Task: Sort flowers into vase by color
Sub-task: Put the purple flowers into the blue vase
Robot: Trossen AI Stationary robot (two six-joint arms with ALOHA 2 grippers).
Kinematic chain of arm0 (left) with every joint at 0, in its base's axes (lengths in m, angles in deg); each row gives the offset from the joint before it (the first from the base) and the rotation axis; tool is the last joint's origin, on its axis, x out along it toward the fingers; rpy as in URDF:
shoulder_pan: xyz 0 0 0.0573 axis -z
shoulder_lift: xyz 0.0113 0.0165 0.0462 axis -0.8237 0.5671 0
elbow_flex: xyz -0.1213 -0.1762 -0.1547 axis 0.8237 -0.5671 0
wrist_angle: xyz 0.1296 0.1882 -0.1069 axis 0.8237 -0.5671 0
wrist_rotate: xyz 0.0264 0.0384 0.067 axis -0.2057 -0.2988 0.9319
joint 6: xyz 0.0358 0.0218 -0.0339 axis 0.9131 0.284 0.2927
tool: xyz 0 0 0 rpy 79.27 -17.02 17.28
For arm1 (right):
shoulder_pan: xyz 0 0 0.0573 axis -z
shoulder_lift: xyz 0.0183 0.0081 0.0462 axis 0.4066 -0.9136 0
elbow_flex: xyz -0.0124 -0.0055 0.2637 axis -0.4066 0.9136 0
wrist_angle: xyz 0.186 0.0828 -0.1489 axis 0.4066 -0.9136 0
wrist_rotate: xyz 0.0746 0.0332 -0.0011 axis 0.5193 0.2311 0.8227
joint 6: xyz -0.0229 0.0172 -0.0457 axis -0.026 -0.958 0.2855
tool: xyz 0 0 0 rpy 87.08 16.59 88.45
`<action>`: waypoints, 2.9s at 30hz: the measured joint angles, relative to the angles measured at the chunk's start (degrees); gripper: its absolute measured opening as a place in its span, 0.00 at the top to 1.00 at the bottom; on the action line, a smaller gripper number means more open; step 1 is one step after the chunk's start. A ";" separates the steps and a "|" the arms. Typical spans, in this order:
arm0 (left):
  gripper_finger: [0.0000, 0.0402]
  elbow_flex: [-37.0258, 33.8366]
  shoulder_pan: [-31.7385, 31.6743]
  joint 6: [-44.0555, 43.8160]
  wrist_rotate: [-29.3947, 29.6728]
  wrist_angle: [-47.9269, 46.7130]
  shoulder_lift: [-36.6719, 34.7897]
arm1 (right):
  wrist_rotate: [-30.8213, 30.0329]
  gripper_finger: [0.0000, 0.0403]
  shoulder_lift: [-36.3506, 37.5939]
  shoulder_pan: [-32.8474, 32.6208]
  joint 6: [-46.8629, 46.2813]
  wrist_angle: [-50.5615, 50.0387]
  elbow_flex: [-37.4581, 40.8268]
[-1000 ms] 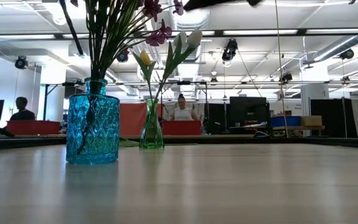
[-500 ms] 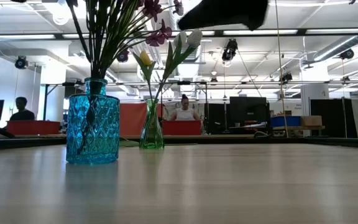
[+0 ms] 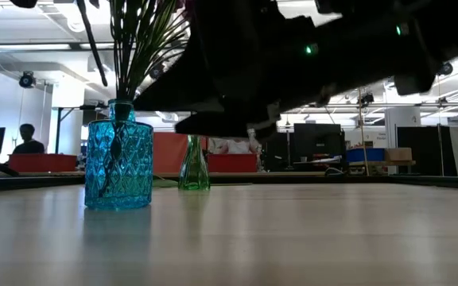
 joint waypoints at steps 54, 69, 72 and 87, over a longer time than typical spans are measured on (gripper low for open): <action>1.00 2.50 -2.71 -1.33 -2.88 -6.42 0.33 | 5.18 0.12 -13.61 6.37 9.47 13.80 -5.08; 1.00 8.85 -3.10 -5.86 -2.48 -22.79 1.14 | 5.18 0.12 -13.61 6.33 9.03 13.50 -5.06; 1.00 8.07 -3.89 -6.72 -2.49 -22.80 1.23 | 5.18 0.12 -13.61 6.33 8.89 13.33 -5.06; 1.00 7.98 -5.31 -6.61 -3.49 -20.29 1.25 | 5.18 0.12 -13.58 6.35 8.20 12.88 -5.16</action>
